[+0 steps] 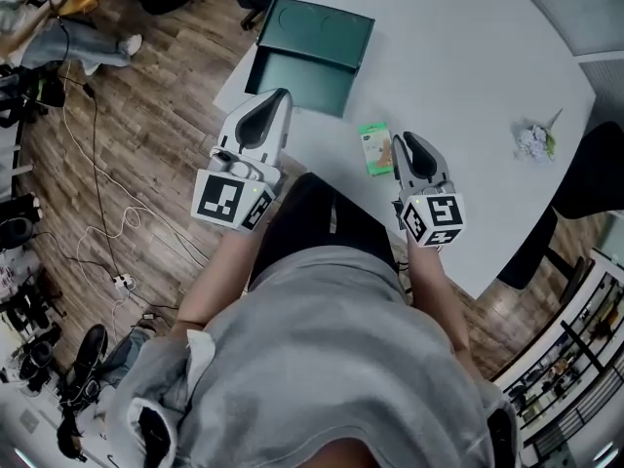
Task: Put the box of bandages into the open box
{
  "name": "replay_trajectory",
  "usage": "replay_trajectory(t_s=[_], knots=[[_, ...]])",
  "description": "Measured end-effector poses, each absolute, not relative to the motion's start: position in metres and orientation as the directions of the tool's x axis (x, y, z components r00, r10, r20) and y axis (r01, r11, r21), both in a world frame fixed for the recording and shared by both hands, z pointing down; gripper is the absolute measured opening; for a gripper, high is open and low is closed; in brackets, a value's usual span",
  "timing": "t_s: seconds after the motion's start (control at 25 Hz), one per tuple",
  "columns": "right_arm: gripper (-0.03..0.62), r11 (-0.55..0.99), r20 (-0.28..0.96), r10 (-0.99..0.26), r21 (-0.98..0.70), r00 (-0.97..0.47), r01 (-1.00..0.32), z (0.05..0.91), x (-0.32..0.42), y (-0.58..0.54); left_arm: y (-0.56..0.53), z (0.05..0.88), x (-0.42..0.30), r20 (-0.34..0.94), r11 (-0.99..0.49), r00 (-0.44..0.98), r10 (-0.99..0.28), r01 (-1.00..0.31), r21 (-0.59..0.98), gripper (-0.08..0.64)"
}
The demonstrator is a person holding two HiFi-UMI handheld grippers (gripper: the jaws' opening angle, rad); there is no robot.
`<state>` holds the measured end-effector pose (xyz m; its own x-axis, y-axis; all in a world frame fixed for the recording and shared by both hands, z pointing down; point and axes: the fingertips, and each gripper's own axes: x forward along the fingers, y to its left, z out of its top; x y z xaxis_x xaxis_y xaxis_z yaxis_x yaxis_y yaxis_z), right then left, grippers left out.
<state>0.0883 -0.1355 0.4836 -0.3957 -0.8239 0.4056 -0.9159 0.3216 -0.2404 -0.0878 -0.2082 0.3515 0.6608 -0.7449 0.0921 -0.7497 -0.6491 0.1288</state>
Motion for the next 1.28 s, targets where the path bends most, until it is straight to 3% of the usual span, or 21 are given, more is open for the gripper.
replay_trajectory(t_s=[0.16,0.28,0.4,0.64,1.04,1.12,1.2,1.28], knots=[[0.08,0.314,0.556,-0.736,-0.225,-0.386,-0.922,0.559,0.08,-0.121,-0.21,0.364,-0.083,0.111,-0.656,0.669,-0.734,-0.742,0.137,0.02],[0.157,0.29,0.629,-0.685,-0.228,-0.368,-0.929,0.597,0.081,-0.112,-0.213,0.371,-0.079,0.125,-0.666,0.68,-0.723,-0.733,0.138,0.02],[0.183,0.273,0.669,-0.655,-0.225,-0.352,-0.935,0.621,0.087,-0.106,-0.212,0.386,-0.071,0.144,-0.685,0.698,-0.702,-0.716,0.13,0.02],[0.193,0.271,0.68,-0.637,-0.243,-0.363,-0.931,0.636,0.1,-0.108,-0.191,0.475,-0.035,0.29,-0.741,0.746,-0.599,-0.654,0.15,0.021],[0.198,0.318,0.673,-0.595,-0.305,-0.44,-0.898,0.647,0.104,-0.111,-0.139,0.602,0.031,0.519,-0.791,0.808,-0.281,-0.501,0.351,0.027],[0.198,0.329,0.675,-0.584,-0.311,-0.451,-0.892,0.648,0.105,-0.113,-0.133,0.62,0.036,0.562,-0.764,0.794,-0.232,-0.507,0.4,0.062],[0.198,0.343,0.677,-0.57,-0.319,-0.466,-0.884,0.649,0.105,-0.114,-0.131,0.63,0.041,0.582,-0.735,0.787,-0.206,-0.517,0.439,0.146],[0.198,0.359,0.678,-0.556,-0.326,-0.481,-0.874,0.652,0.103,-0.113,-0.13,0.63,0.045,0.585,-0.72,0.784,-0.207,-0.527,0.452,0.149]])
